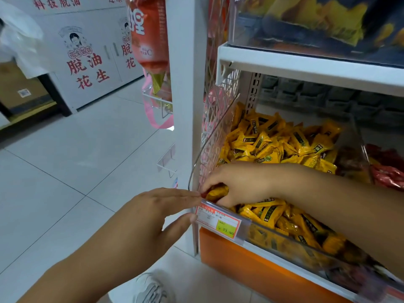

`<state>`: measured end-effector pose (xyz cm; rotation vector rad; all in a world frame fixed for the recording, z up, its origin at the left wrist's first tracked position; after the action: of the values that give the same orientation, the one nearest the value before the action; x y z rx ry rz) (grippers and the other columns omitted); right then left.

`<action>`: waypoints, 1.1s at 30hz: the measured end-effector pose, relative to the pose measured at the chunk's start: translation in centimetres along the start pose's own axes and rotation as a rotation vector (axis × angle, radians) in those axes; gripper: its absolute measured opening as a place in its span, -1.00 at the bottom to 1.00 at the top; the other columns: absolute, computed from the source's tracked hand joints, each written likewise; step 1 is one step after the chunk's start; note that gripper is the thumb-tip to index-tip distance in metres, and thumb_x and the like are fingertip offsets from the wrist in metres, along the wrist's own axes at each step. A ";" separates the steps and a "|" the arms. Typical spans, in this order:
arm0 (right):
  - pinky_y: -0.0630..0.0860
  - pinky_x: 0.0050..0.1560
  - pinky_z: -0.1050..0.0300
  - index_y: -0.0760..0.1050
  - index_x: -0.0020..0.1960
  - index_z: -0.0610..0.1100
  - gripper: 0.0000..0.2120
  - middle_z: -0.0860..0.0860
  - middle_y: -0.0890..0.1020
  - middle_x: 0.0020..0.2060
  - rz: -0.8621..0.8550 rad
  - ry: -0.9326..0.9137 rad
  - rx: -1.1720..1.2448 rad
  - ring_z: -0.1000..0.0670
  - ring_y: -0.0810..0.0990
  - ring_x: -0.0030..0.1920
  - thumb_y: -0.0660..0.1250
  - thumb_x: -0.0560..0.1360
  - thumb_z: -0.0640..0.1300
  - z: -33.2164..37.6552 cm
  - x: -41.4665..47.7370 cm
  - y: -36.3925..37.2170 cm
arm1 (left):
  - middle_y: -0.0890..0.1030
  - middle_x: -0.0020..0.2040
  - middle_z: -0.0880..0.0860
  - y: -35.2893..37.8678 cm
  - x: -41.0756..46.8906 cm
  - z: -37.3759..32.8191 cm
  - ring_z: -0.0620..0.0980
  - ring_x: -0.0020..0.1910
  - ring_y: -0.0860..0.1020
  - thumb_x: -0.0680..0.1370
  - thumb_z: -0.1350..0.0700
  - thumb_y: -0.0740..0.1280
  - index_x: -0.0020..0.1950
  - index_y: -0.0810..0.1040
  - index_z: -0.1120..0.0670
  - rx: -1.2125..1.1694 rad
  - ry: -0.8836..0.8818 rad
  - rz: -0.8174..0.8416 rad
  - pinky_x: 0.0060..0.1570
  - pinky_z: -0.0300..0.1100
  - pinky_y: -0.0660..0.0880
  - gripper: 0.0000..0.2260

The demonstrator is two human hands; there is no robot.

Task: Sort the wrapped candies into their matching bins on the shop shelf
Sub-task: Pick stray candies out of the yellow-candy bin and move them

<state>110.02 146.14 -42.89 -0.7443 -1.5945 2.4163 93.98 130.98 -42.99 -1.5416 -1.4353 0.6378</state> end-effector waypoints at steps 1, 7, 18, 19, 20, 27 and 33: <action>0.43 0.13 0.19 0.47 0.31 0.09 -0.59 0.12 0.55 0.21 0.026 0.012 -0.024 0.06 0.47 0.17 0.41 0.48 -0.01 -0.2 0.3 0.2 | 0.35 0.14 -0.65 0.0 -0.1 0.0 -0.65 0.10 0.32 0.53 -0.28 0.11 0.27 0.45 -0.37 0.001 0.002 0.002 0.02 -0.72 0.20 -0.66; 0.45 0.07 0.14 0.52 0.23 0.11 -0.64 0.11 0.56 0.15 -0.023 0.027 -0.076 0.05 0.49 0.15 0.44 0.44 -0.02 -0.7 1.0 0.9 | 0.34 0.24 -0.58 0.2 -0.3 0.2 -0.58 0.16 0.36 0.51 -0.30 0.11 0.29 0.38 -0.41 -0.030 -0.012 0.009 0.11 -0.67 0.23 -0.65; 0.30 -0.34 0.36 0.50 -0.03 0.05 -0.85 0.11 0.39 -0.27 -0.229 0.172 0.328 0.16 0.38 -0.24 0.45 0.47 -0.05 -1.1 -1.6 -0.8 | 0.44 0.08 -0.55 0.0 0.2 -0.3 -0.65 0.03 0.33 0.54 -0.30 0.08 0.24 0.52 -0.34 0.015 -0.019 -0.003 -0.04 -0.70 0.24 -0.64; 0.30 -0.31 0.42 0.49 -0.08 0.10 -0.85 0.14 0.41 -0.25 -0.251 0.181 0.377 0.19 0.40 -0.20 0.46 0.46 -0.05 -1.0 -2.1 -1.2 | 0.46 0.08 -0.51 0.0 0.4 -0.5 -0.60 0.03 0.36 0.53 -0.33 0.05 0.24 0.52 -0.33 0.023 -0.027 -0.003 -0.06 -0.66 0.27 -0.61; 0.31 -0.27 0.44 0.48 -0.12 0.14 -0.83 0.15 0.44 -0.22 -0.274 0.192 0.424 0.21 0.42 -0.13 0.47 0.44 -0.04 -1.0 -2.7 -1.5 | 0.48 0.10 -0.47 0.0 0.6 -0.7 -0.52 0.05 0.39 0.50 -0.35 0.01 0.25 0.51 -0.34 0.027 -0.042 -0.004 -0.05 -0.62 0.31 -0.57; 0.33 -0.27 0.43 0.54 -0.14 0.11 -0.87 0.19 0.56 -0.24 -0.403 0.265 0.553 0.32 0.46 -0.19 0.50 0.40 0.01 -1.0 -8.4 -3.1 | 0.37 0.20 -0.34 0.6 3.6 -4.4 -0.45 -0.15 0.42 0.51 -0.22 0.25 0.47 0.20 -0.30 0.019 -0.097 -0.017 -0.18 -0.58 0.34 -0.46; 0.40 -0.24 0.42 0.55 -0.09 0.04 -0.88 0.30 0.58 -0.37 -0.469 0.264 0.670 0.33 0.51 -0.30 0.47 0.44 -0.08 -0.8 -11.5 -2.4 | 0.48 0.24 -0.20 3.0 7.6 -7.3 -0.23 0.09 0.49 0.43 -0.13 0.46 0.45 0.32 -0.20 -0.252 -0.028 0.017 0.11 -0.30 0.46 -0.38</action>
<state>120.05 143.36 -37.29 -0.4631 -0.6789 2.1654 103.10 136.62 -40.66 -1.7456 -1.5728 0.5047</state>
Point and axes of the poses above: each hand's wrist, its own x-axis towards the middle knuckle, its own y-axis out of the palm, z = x × y, the point moved 1 cm from there along x, towards the middle knuckle
